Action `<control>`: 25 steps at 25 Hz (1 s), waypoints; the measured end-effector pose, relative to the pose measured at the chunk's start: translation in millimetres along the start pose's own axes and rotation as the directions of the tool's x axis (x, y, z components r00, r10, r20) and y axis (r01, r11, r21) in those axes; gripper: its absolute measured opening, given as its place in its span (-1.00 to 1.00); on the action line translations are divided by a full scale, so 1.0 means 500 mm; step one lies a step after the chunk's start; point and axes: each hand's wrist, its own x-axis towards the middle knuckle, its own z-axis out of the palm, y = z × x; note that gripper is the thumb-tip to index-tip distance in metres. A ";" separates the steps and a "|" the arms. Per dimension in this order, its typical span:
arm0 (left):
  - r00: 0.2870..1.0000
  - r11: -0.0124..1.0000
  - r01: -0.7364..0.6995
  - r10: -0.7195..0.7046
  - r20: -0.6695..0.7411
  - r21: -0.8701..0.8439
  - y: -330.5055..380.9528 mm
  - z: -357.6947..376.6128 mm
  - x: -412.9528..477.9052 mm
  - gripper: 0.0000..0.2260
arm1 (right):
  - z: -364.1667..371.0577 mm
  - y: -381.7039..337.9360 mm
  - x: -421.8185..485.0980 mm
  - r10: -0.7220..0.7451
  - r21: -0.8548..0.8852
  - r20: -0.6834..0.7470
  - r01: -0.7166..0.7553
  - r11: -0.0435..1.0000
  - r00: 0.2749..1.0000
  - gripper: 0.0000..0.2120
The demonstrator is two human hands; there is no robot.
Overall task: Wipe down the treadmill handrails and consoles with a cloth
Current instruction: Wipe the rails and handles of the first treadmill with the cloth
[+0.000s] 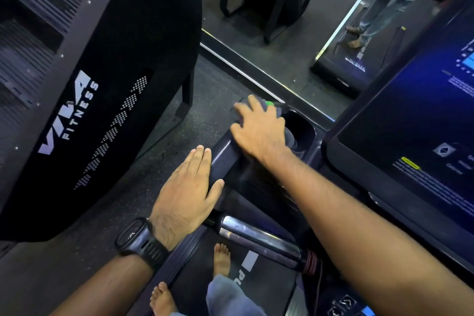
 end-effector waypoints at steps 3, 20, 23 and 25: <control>1.000 1.000 0.021 -0.021 -0.005 0.004 -0.011 -0.002 -0.018 -0.34 | 0.009 -0.010 -0.046 -0.363 -0.106 -0.043 0.357 0.928 0.931 -0.57; 1.000 1.000 0.014 -0.014 -0.013 -0.026 -0.033 -0.011 -0.085 -0.34 | 0.010 -0.011 -0.094 -0.331 -0.094 -0.160 0.319 0.943 0.930 -0.58; 0.998 0.998 -0.069 0.069 0.011 0.011 -0.026 -0.006 -0.066 -0.38 | 0.042 -0.017 -0.156 -0.258 -0.217 -0.209 0.212 0.953 0.943 -0.54; 0.995 0.995 -0.100 0.099 0.021 0.022 -0.023 -0.004 -0.055 -0.39 | 0.042 0.007 -0.177 -0.393 -0.267 -0.179 0.340 0.902 0.902 -0.52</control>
